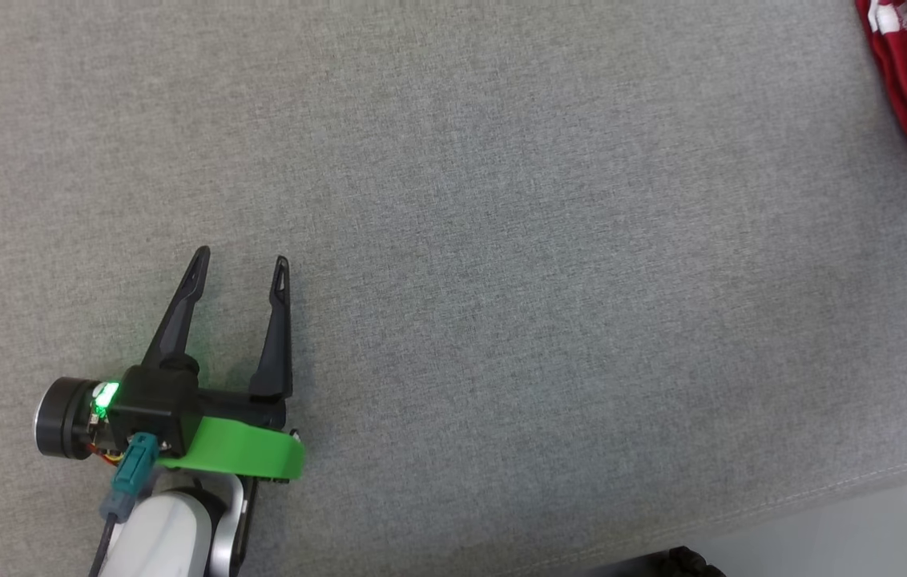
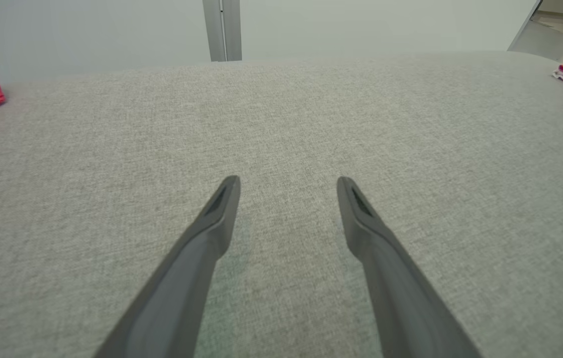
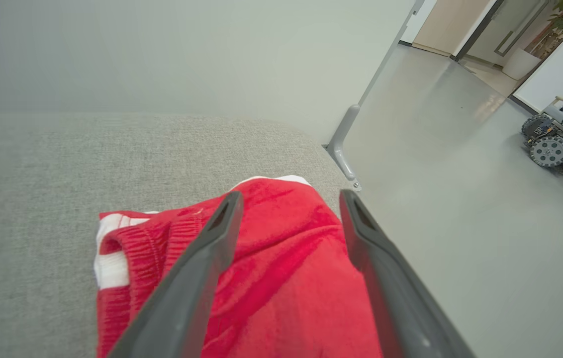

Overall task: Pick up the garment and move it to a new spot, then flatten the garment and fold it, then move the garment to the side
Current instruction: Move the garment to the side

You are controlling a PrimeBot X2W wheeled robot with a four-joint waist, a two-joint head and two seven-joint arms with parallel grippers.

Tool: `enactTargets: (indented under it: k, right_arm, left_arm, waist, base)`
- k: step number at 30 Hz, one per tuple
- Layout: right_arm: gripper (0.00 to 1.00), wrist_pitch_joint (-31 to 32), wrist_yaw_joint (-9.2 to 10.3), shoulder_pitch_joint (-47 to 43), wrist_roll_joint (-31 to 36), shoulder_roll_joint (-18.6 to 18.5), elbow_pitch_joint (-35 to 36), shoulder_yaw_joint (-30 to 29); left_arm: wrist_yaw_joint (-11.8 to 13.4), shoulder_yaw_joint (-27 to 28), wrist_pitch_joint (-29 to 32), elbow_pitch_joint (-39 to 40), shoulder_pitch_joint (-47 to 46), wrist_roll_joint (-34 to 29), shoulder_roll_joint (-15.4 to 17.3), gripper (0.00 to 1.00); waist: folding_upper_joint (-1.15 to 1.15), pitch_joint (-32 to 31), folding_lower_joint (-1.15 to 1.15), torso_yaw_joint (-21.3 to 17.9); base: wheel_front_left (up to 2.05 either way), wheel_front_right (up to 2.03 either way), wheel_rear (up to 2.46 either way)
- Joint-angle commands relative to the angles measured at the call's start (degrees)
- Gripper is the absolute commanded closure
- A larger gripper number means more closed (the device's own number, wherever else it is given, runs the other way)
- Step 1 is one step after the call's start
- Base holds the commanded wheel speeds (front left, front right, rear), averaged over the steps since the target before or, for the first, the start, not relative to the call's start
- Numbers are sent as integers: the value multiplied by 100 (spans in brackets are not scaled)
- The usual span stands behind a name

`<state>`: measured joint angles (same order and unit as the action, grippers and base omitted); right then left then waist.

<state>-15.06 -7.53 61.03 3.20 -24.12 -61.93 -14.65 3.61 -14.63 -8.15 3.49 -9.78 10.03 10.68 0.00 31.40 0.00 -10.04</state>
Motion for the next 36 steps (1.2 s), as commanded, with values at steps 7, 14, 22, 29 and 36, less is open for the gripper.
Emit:
enactTargets:
  k: [7, 14, 22, 29, 36]
  right_arm:
    - [0, -15, 8, -588, -106, 455, 703, 302]
    - [0, -15, 8, -1178, -527, 758, 1273, 1134]
    - [0, -15, 8, -2093, -1200, 1058, 1963, 2039]
    - [0, -16, 8, -3092, -1640, 1328, 2710, 2341]
    - [0, -16, 6, -4137, -1666, 1727, 3524, 1987]
  left_arm:
    - [58, 100, -251, -367, -8, 233, -84, 0]
    - [98, 248, -486, -866, 140, 506, -246, 0]
    - [110, 379, -659, -1441, 475, 786, -446, 0]
    - [157, 505, -705, -1642, 849, 936, -543, 0]
    - [172, 574, -707, -1676, 1067, 954, -590, 0]
  waist:
    - [0, -694, 0, -10]
    - [0, -1555, 0, 93]
    - [0, -2539, 0, 416]
    - [0, -3073, 0, 705]
    - [0, -3254, 0, 944]
  base:
    - [0, 0, 0]
    - [0, 0, 0]
    - [0, 0, 0]
    - [0, 0, 0]
    - [0, 0, 0]
